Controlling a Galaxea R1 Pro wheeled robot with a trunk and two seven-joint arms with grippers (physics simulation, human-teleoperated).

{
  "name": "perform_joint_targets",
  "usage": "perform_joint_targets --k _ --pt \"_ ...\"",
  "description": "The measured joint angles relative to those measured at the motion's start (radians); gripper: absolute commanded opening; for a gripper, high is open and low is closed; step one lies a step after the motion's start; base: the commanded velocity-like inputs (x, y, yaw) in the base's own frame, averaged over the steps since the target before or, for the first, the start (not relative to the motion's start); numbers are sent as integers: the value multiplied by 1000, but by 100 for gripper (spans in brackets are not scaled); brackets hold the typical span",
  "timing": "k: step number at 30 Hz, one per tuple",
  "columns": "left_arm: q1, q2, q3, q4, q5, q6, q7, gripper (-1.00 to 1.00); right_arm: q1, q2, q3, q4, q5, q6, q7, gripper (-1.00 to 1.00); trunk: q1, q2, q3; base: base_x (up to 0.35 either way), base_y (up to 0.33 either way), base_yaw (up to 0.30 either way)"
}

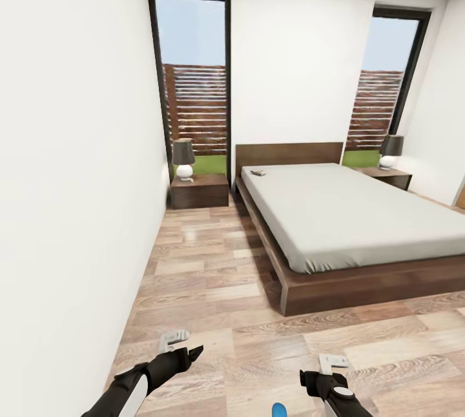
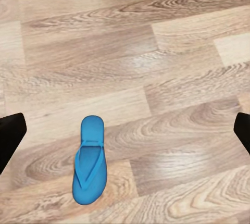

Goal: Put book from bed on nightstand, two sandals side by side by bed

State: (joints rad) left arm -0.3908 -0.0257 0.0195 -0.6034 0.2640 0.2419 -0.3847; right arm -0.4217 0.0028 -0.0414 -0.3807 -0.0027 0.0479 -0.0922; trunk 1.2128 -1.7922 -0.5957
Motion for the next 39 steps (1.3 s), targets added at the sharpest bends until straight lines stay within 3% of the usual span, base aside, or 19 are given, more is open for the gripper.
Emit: perform_joint_targets --k 39 --pt "0 -2 -2 2 0 0 -1 100 0 0 3 -1 4 -5 9 100 150 -273 -122 0 0 0"
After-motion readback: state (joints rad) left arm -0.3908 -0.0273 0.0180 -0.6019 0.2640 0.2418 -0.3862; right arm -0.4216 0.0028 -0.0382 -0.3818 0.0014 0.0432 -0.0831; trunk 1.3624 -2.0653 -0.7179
